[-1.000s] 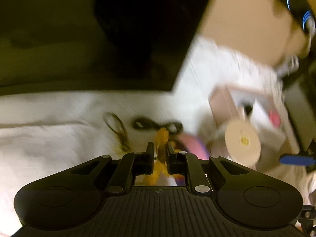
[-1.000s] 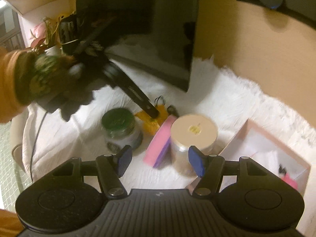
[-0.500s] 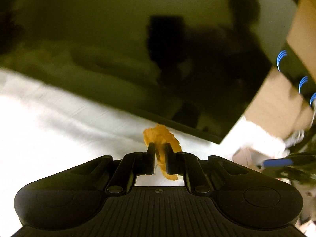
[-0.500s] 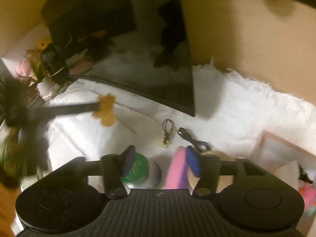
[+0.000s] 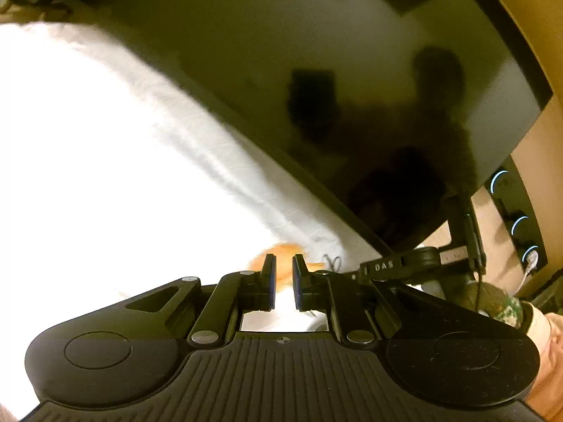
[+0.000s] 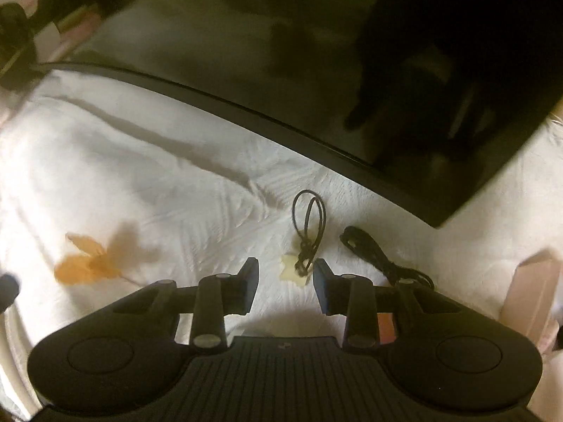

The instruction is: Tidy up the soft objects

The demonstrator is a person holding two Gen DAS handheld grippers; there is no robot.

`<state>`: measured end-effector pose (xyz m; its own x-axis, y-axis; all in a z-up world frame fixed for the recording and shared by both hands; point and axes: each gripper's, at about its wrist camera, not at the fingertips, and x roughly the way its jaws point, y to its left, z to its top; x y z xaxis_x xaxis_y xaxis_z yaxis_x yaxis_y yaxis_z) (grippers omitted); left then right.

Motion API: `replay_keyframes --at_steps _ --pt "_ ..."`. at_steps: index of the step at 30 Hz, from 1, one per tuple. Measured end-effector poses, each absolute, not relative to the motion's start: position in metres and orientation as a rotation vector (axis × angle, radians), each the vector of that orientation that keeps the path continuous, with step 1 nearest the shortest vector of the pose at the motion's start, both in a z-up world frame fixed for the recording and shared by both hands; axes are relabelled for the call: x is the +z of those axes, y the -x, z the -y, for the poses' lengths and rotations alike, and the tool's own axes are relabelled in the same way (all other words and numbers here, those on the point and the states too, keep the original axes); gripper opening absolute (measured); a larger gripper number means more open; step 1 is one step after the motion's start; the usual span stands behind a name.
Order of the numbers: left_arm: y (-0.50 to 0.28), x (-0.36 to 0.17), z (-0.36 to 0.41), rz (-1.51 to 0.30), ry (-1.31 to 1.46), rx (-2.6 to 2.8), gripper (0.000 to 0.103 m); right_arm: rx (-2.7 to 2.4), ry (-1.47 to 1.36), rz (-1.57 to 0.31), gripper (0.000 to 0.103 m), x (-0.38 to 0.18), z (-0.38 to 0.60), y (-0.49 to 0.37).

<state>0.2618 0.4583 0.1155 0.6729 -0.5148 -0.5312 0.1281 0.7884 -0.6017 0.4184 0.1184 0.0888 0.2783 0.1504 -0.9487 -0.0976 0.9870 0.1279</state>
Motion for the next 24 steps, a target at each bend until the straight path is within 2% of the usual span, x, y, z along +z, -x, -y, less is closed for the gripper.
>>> replay_keyframes --at_steps 4,8,16,20,24 --pt "-0.250 0.112 -0.470 -0.696 0.571 -0.404 0.012 0.151 -0.018 -1.293 0.033 0.078 -0.125 -0.424" --pt "-0.239 0.121 -0.452 -0.688 0.423 -0.420 0.012 0.215 -0.040 -1.259 0.033 0.098 -0.124 -0.413" --pt "-0.292 0.091 -0.386 -0.927 0.475 -0.429 0.015 0.292 0.072 -1.059 0.035 0.159 -0.116 -0.353" --pt "-0.320 0.091 -0.368 -0.924 0.440 -0.318 0.015 0.283 0.049 -1.004 0.037 0.177 -0.093 -0.333" --pt "-0.332 0.094 -0.338 -0.890 0.254 -0.159 0.015 0.272 0.084 -0.944 0.039 0.184 -0.073 -0.305"
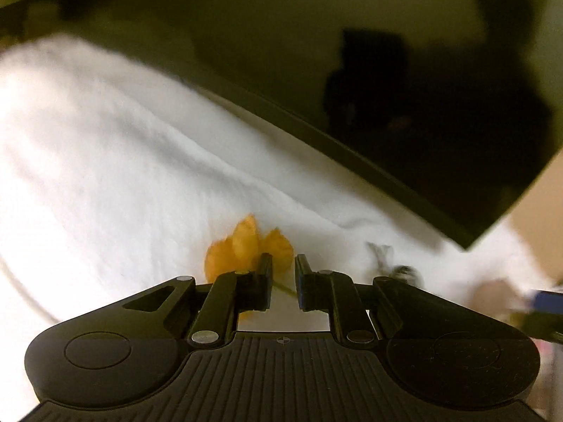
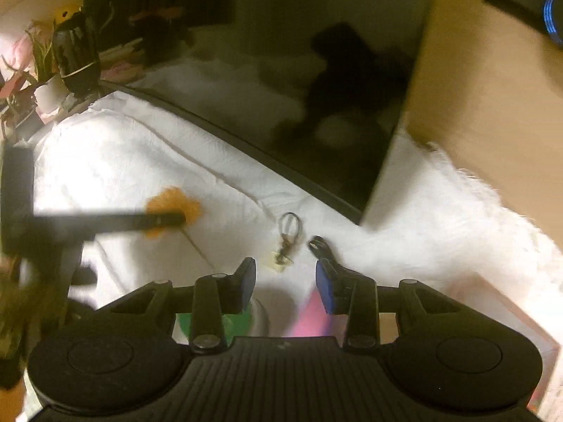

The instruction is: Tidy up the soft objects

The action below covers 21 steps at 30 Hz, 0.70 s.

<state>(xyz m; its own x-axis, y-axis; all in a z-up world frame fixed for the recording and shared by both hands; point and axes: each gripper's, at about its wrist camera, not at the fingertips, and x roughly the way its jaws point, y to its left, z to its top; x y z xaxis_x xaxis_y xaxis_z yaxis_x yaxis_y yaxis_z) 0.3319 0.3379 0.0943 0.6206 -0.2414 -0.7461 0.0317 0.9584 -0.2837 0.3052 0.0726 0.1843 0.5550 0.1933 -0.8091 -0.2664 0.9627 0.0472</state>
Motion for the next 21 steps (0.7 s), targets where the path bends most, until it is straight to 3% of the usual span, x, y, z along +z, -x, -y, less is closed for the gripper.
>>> replay_keyframes --at_steps 4,9,12,15,21 --pt "-0.318 0.094 -0.325 -0.871 0.159 -0.060 0.016 0.273 0.141 -0.887 0.046 0.180 -0.060 -0.284" --pt "-0.270 0.106 -0.336 -0.754 0.348 -0.041 0.016 0.311 0.110 -0.870 0.047 0.174 -0.041 -0.275" --pt "-0.254 0.107 -0.347 -0.778 0.495 -0.008 0.016 0.322 0.073 -0.852 0.048 0.174 -0.033 -0.274" --pt "-0.255 0.096 -0.358 -0.847 0.628 -0.005 0.016 0.345 0.022 -0.850 0.049 0.170 -0.029 -0.278" --pt "-0.289 0.084 -0.365 -0.843 0.616 0.128 0.016 0.410 -0.032 -0.887 0.049 0.157 -0.032 -0.280"
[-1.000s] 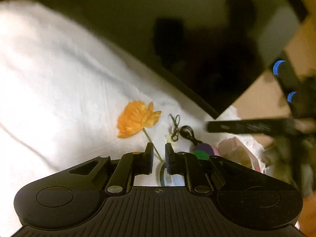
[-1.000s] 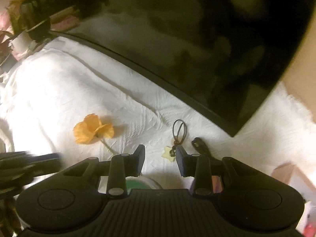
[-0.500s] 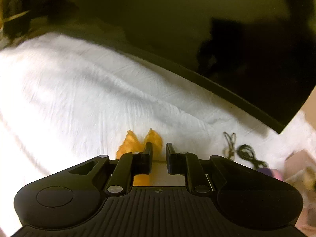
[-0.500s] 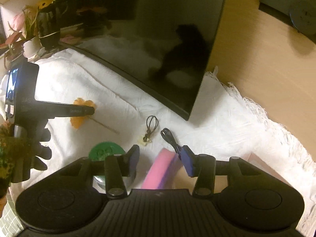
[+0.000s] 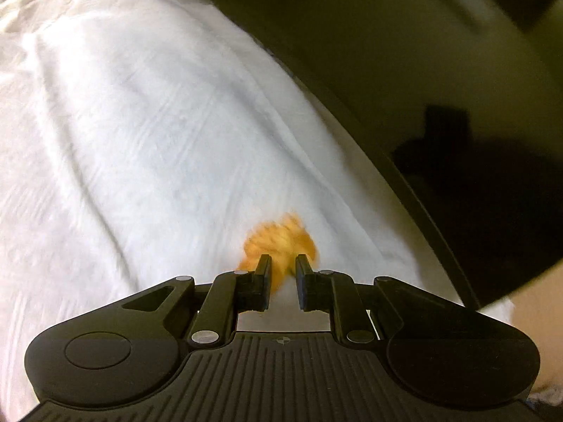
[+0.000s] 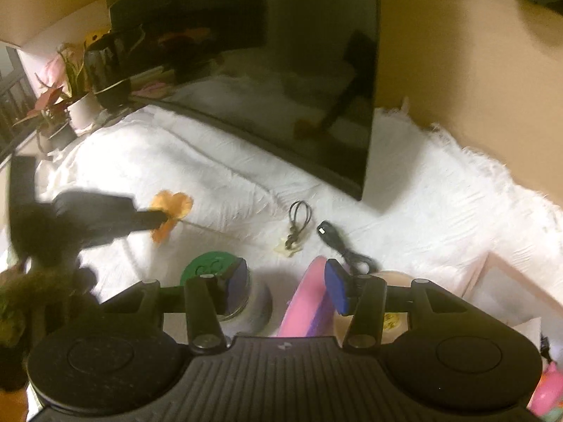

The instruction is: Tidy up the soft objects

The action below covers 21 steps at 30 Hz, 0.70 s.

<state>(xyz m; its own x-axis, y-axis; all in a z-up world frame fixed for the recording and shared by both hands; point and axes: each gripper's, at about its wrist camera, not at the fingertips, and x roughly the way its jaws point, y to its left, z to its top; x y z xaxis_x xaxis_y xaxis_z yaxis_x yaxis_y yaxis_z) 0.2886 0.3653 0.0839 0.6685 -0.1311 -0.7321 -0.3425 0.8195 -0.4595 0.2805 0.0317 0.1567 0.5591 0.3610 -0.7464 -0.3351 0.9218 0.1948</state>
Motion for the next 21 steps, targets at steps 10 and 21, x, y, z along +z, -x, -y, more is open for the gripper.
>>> replay_keyframes --at_steps 10,21 --pt "-0.300 0.090 -0.322 -0.851 0.191 0.031 0.020 0.397 -0.084 -0.912 0.049 0.142 -0.020 -0.281" --pt "-0.305 0.089 -0.351 -0.877 0.341 -0.095 0.020 0.449 -0.048 -0.876 0.050 0.147 -0.032 -0.273"
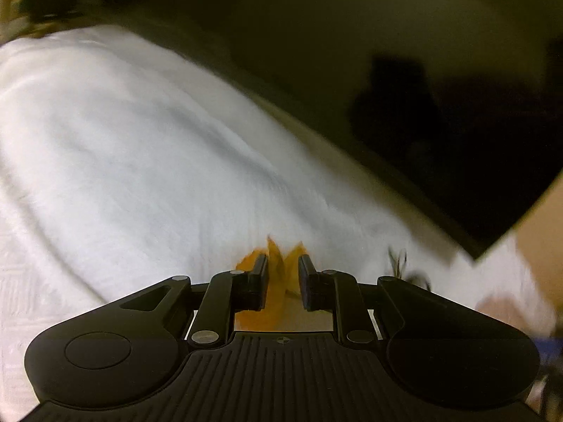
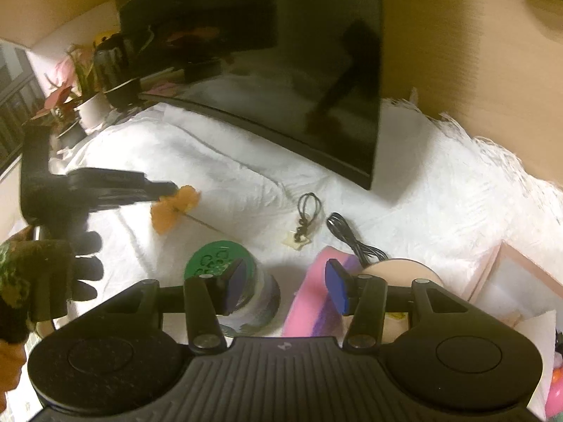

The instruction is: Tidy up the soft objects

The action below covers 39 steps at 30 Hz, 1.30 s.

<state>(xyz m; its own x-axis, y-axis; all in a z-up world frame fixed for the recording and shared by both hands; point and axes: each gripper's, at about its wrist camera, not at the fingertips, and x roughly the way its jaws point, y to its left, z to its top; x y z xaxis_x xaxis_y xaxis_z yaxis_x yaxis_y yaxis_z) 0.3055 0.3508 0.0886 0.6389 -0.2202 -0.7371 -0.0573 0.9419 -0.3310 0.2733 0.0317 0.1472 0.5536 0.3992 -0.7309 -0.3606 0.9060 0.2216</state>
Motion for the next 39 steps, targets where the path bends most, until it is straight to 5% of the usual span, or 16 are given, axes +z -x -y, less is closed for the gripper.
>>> replay_keyframes --at_steps 12,16,28,31,39 --pt "-0.299 0.074 -0.344 -0.876 0.258 -0.163 0.027 0.416 -0.032 -0.956 0.050 0.165 -0.045 -0.299" --pt "-0.295 0.075 -0.360 -0.887 0.338 -0.194 0.019 0.371 -0.105 -1.097 0.048 0.157 -0.066 -0.343" --pt "-0.247 0.092 -0.408 -0.787 0.380 -0.172 0.014 0.173 -0.008 -1.292 0.030 0.075 -0.122 -0.420" --pt "-0.242 0.097 -0.415 -0.774 0.391 -0.175 0.014 0.169 0.014 -1.301 0.007 0.068 -0.127 -0.423" --pt "-0.231 0.152 -0.404 -0.683 0.348 -0.221 0.014 0.249 -0.020 -1.162 0.003 0.143 -0.116 -0.375"
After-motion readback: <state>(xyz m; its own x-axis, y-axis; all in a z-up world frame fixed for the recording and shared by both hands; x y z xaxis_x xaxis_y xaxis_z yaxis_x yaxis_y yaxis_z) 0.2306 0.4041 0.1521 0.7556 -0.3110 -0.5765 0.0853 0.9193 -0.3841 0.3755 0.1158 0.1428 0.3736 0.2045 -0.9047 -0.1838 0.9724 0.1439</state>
